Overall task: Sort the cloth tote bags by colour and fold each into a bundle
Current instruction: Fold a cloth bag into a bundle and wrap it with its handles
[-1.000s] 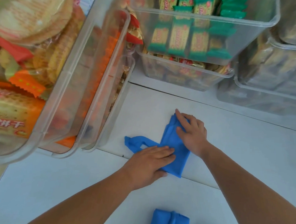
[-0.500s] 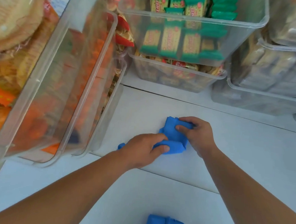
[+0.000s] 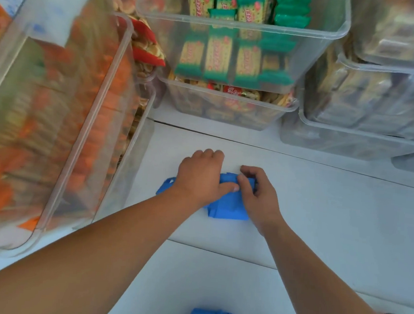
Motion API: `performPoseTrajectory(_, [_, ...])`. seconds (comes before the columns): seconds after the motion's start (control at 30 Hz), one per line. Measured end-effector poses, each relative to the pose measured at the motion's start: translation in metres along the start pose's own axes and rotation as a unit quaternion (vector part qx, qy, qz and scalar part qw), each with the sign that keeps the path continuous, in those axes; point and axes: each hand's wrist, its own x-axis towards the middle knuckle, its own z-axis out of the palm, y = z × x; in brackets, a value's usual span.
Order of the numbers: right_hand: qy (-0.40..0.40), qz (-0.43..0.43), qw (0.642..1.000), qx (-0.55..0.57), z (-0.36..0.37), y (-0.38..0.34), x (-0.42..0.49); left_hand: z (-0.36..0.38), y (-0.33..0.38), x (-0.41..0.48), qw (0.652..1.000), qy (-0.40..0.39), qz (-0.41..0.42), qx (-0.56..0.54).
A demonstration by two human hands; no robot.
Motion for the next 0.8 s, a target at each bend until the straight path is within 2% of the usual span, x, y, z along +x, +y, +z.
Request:
performPoseTrajectory(0.13, [0.049, -0.083, 0.993, -0.069, 0.009, 0.009, 0.008, 0.025, -0.013, -0.028, 0.986, 0.068, 0.149, 0.008])
performPoseTrajectory(0.2, [0.062, -0.117, 0.986, -0.103, 0.012, 0.011, 0.008, 0.048, -0.023, -0.045, 0.979, 0.096, 0.178, 0.020])
performPoseTrajectory(0.3, [0.080, -0.152, 0.974, -0.146, 0.016, 0.012, 0.010, 0.069, -0.033, -0.058, 0.985, 0.095, 0.139, 0.038])
performPoseTrajectory(0.43, [0.042, -0.093, 0.982, -0.161, 0.009, -0.002, 0.005, 0.072, -0.031, -0.058, 0.993, 0.063, 0.100, -0.025])
performPoseTrajectory(0.57, [-0.018, -0.170, 0.933, -0.316, 0.018, 0.001, -0.010, 0.073, -0.029, -0.057, 0.992, 0.055, 0.086, -0.069])
performPoseTrajectory(0.63, [-0.057, -0.160, 0.933, -0.316, 0.023, 0.012, -0.016, 0.075, -0.026, -0.059, 0.988, 0.064, 0.089, -0.111])
performPoseTrajectory(0.73, [-0.065, -0.154, 0.945, -0.281, 0.019, 0.020, -0.015, 0.076, -0.027, -0.063, 0.972, 0.093, 0.078, -0.201])
performPoseTrajectory(0.8, [-0.087, -0.167, 0.946, -0.262, 0.013, 0.020, -0.016, 0.079, -0.025, -0.067, 0.969, 0.111, 0.063, -0.210])
